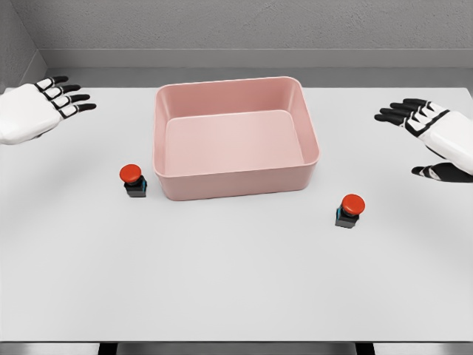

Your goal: Put the industrial switch in the basket with both arms

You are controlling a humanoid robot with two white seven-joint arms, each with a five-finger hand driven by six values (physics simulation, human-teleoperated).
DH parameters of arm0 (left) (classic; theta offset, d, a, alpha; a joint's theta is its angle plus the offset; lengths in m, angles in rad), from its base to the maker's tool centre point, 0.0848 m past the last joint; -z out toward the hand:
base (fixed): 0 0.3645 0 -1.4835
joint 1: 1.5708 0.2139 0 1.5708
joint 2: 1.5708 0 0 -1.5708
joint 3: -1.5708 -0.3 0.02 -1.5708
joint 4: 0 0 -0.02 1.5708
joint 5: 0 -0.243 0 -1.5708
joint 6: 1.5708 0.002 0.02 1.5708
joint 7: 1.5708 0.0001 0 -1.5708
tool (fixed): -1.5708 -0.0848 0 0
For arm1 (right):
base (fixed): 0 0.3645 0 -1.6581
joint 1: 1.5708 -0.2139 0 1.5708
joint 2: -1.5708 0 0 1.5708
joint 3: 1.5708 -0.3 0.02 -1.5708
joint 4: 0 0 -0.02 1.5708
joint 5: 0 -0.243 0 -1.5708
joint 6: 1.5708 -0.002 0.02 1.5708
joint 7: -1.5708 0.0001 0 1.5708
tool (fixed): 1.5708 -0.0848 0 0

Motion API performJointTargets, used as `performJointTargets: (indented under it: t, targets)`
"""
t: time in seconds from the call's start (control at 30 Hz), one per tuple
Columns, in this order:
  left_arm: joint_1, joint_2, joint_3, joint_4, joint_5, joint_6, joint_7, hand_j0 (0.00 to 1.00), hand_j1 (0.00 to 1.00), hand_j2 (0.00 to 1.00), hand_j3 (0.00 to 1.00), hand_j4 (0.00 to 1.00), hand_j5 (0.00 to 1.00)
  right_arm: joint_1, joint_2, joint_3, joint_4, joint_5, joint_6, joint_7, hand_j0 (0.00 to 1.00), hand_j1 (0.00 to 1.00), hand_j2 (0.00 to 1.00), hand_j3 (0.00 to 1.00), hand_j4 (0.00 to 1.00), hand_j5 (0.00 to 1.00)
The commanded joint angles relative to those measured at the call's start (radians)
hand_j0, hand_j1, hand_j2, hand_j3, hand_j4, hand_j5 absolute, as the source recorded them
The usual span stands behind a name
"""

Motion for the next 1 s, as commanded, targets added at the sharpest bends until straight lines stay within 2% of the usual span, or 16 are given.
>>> performJointTargets:
  t: [0.0,0.2,0.23,0.33,0.37,0.47,0.53,0.6,0.67,0.7,0.77,0.87,0.97]
  targets:
    - [0.000,0.001,0.001,0.000,0.006,0.000,-0.005,1.00,1.00,1.00,1.00,1.00,1.00,0.000,-0.001,0.002,0.000,-0.005,-0.001,-0.001,1.00,1.00,1.00,1.00,1.00,1.00]
    - [0.011,0.000,-0.013,-0.015,0.016,0.000,-0.007,1.00,1.00,1.00,1.00,1.00,1.00,-0.006,-0.008,0.009,0.001,-0.014,-0.007,-0.001,1.00,1.00,1.00,1.00,1.00,1.00]
    - [0.014,-0.002,-0.016,-0.030,0.016,0.000,-0.007,1.00,1.00,1.00,1.00,1.00,1.00,-0.006,-0.006,0.037,0.000,-0.013,-0.006,0.002,1.00,1.00,1.00,1.00,1.00,1.00]
    - [0.063,-0.017,-0.025,-0.093,0.014,0.000,-0.008,1.00,1.00,1.00,1.00,1.00,1.00,-0.008,-0.006,0.046,0.000,-0.010,-0.001,0.139,1.00,1.00,1.00,1.00,1.00,1.00]
    - [0.069,-0.016,-0.027,-0.102,0.011,0.000,-0.010,1.00,1.00,1.00,1.00,1.00,1.00,-0.008,-0.006,0.048,0.000,-0.010,-0.001,0.203,1.00,1.00,1.00,1.00,1.00,1.00]
    - [0.078,-0.014,-0.039,-0.132,0.014,0.000,-0.031,1.00,1.00,1.00,1.00,1.00,1.00,-0.012,-0.004,0.063,0.000,-0.010,-0.004,0.318,1.00,1.00,1.00,1.00,1.00,1.00]
    - [0.078,-0.010,-0.056,-0.139,0.016,0.000,-0.033,1.00,1.00,1.00,1.00,1.00,1.00,-0.055,0.008,0.100,0.000,-0.010,-0.006,0.394,1.00,1.00,1.00,1.00,1.00,1.00]
    - [0.077,-0.002,-0.076,-0.161,0.016,0.000,-0.035,1.00,1.00,1.00,1.00,1.00,1.00,-0.156,0.029,0.204,0.000,-0.010,-0.007,0.483,1.00,1.00,1.00,1.00,1.00,1.00]
    - [0.077,0.006,-0.077,-0.165,0.017,0.000,-0.034,1.00,1.00,1.00,1.00,1.00,1.00,-0.209,0.046,0.270,0.000,-0.010,0.000,0.503,1.00,1.00,1.00,1.00,1.00,1.00]
    - [0.075,0.007,-0.085,-0.165,0.016,0.000,-0.035,1.00,1.00,1.00,1.00,1.00,1.00,-0.215,0.048,0.279,0.000,-0.010,0.002,0.533,1.00,1.00,1.00,1.00,1.00,1.00]
    - [0.072,0.012,-0.085,-0.165,0.019,0.000,-0.064,1.00,1.00,1.00,1.00,1.00,1.00,-0.215,0.048,0.281,0.000,-0.010,0.002,0.538,1.00,1.00,1.00,1.00,1.00,1.00]
    - [0.072,0.018,-0.088,-0.167,0.029,0.000,-0.104,1.00,1.00,1.00,1.00,1.00,1.00,-0.299,0.069,0.338,0.000,-0.010,0.003,0.572,1.00,1.00,1.00,1.00,1.00,1.00]
    - [0.066,0.018,-0.086,-0.167,0.045,0.000,-0.125,1.00,1.00,1.00,1.00,1.00,1.00,-0.304,0.069,0.339,0.000,-0.010,0.003,0.581,1.00,1.00,1.00,1.00,1.00,1.00]
